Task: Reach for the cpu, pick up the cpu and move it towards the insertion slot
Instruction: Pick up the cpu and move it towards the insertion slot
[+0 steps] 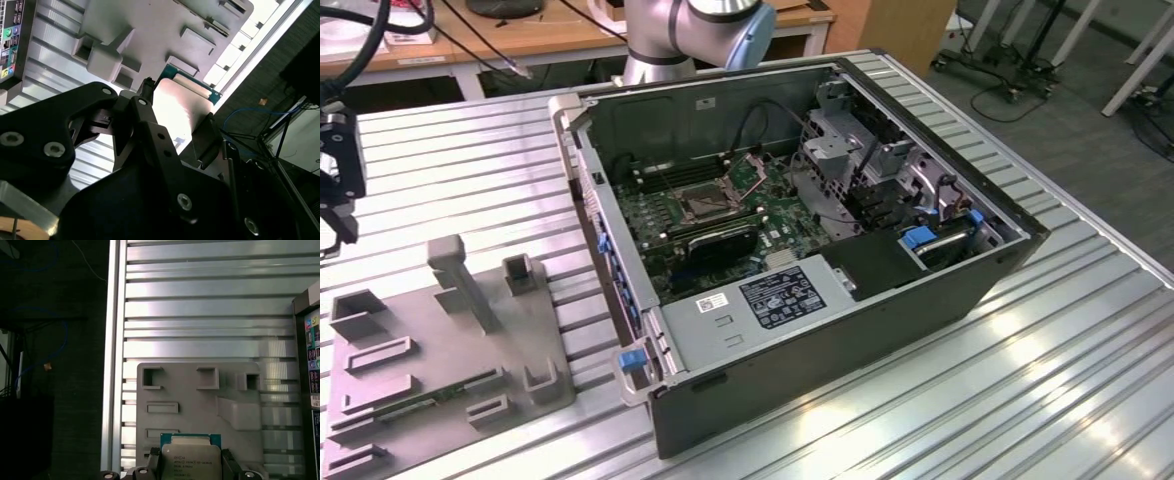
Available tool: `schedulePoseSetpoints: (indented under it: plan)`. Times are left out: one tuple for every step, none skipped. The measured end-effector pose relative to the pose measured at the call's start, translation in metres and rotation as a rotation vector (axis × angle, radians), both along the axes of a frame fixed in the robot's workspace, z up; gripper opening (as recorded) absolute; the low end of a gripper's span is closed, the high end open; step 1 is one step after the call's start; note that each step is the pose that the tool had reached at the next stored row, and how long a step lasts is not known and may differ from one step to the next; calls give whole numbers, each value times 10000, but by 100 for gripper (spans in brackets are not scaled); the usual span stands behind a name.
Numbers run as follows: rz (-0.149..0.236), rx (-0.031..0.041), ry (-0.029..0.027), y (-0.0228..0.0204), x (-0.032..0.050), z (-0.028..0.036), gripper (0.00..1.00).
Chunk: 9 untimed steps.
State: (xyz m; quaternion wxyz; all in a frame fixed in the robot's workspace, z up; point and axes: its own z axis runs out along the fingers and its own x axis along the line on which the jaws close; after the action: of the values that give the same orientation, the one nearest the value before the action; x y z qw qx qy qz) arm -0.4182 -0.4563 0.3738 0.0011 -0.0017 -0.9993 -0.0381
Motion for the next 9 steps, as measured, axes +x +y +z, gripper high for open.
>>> schedulePoseSetpoints:
  plan:
    - [0, 0, 1, 0, 11, 0, 55]
    - [-1, 0, 3, 0, 21, 0, 55]
    - [-1, 0, 3, 0, 29, 0, 55]
    - [-2, 1, 3, 0, 32, 0, 55]
    - [-3, 0, 4, 0, 32, 0, 55]
    - [-4, 0, 4, 0, 32, 0, 55]
    - [-3, 0, 4, 0, 33, 0, 55]
    - [-2, 0, 3, 0, 34, 0, 55]
    - [-2, 0, 4, 0, 34, 0, 55]
